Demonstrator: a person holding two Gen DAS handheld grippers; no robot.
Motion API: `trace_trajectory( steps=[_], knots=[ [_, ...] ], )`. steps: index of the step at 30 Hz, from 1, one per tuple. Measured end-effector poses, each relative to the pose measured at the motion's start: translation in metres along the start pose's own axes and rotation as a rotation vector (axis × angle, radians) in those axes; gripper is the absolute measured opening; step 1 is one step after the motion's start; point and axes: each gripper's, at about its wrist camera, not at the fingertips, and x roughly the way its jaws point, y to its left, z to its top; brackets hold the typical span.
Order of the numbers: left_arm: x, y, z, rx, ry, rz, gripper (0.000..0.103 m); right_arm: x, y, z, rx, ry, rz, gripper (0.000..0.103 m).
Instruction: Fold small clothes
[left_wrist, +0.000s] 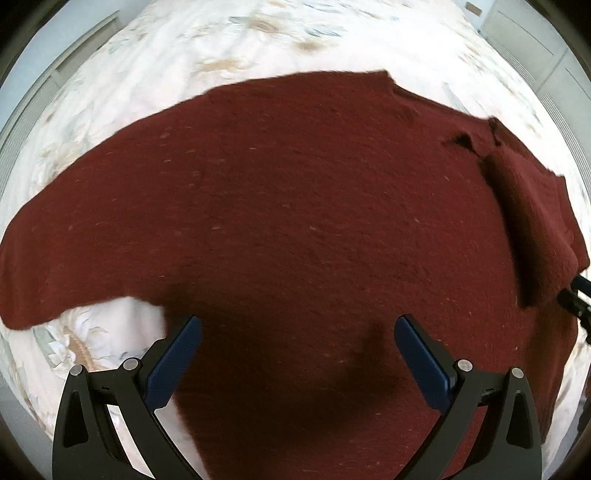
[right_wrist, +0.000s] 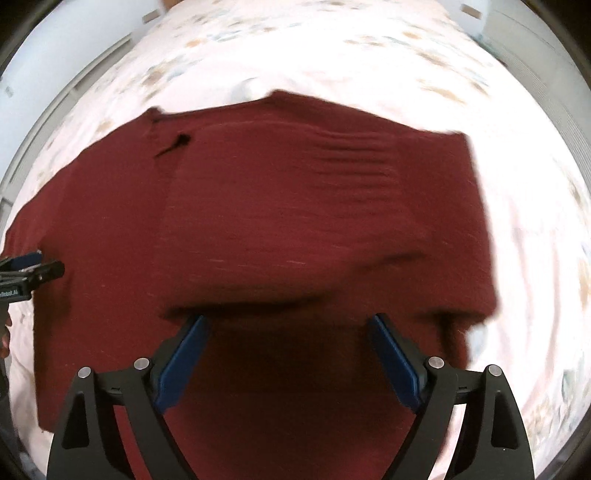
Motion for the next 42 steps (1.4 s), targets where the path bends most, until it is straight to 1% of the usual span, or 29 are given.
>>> trace_trajectory(
  steps=[5, 9, 10, 12, 14, 19, 21, 22, 23, 25, 29, 30, 32, 34, 36, 37, 39, 40, 42],
  knots=[
    [-0.007, -0.043, 0.016, 0.092, -0.03, -0.024, 0.102, -0.014, -0.044, -0.008, 0.091, -0.021, -0.069, 0.09],
    [-0.016, -0.089, 0.032, 0.188, -0.064, -0.069, 0.102, -0.017, -0.072, -0.015, 0.17, -0.02, -0.083, 0.09],
    [-0.018, -0.107, 0.037, 0.228, -0.077, -0.075, 0.102, -0.015, -0.076, -0.016, 0.183, -0.018, -0.079, 0.09],
    [-0.02, -0.13, 0.042, 0.285, -0.085, -0.083, 0.102, -0.015, -0.087, -0.021, 0.207, -0.012, -0.075, 0.09],
    [-0.024, -0.161, 0.045, 0.345, -0.097, -0.101, 0.102, -0.014, -0.094, -0.026, 0.211, -0.006, -0.084, 0.09],
    [-0.025, -0.218, 0.053, 0.474, -0.111, -0.112, 0.102, -0.011, -0.109, -0.035, 0.233, 0.013, -0.092, 0.09],
    [-0.021, -0.24, 0.054, 0.525, -0.106, -0.103, 0.102, -0.007, -0.112, -0.038, 0.243, 0.022, -0.091, 0.09],
    [-0.014, -0.245, 0.059, 0.545, -0.098, -0.094, 0.102, -0.006, -0.113, -0.039, 0.247, 0.025, -0.088, 0.09],
    [-0.009, -0.254, 0.045, 0.561, -0.089, -0.09, 0.102, -0.004, -0.115, -0.04, 0.25, 0.026, -0.085, 0.09],
    [-0.002, -0.261, 0.043, 0.58, -0.072, -0.081, 0.102, 0.001, -0.115, -0.036, 0.254, 0.031, -0.085, 0.09],
    [0.025, -0.281, 0.054, 0.61, -0.033, -0.037, 0.102, 0.003, -0.121, -0.04, 0.249, 0.041, -0.09, 0.09],
    [0.03, -0.276, 0.052, 0.615, -0.026, -0.027, 0.102, 0.004, -0.122, -0.04, 0.25, 0.04, -0.091, 0.09],
    [0.039, -0.278, 0.059, 0.619, -0.02, -0.004, 0.102, 0.003, -0.125, -0.04, 0.249, 0.04, -0.093, 0.09],
    [0.047, -0.283, 0.064, 0.614, -0.015, -0.019, 0.101, 0.0, -0.13, -0.041, 0.244, 0.039, -0.097, 0.09],
    [0.051, -0.283, 0.072, 0.602, -0.016, -0.029, 0.095, 0.002, -0.131, -0.036, 0.238, 0.038, -0.103, 0.09],
    [0.053, -0.281, 0.076, 0.598, -0.02, -0.026, 0.089, 0.002, -0.131, -0.035, 0.236, 0.038, -0.104, 0.09],
    [0.055, -0.279, 0.082, 0.591, -0.026, -0.014, 0.071, 0.003, -0.131, -0.031, 0.233, 0.034, -0.109, 0.09],
    [0.049, -0.273, 0.081, 0.581, -0.03, -0.012, 0.067, 0.004, -0.131, -0.029, 0.23, 0.032, -0.111, 0.09],
    [0.045, -0.266, 0.082, 0.572, -0.034, -0.007, 0.046, 0.005, -0.129, -0.025, 0.218, 0.029, -0.116, 0.09]
  ],
)
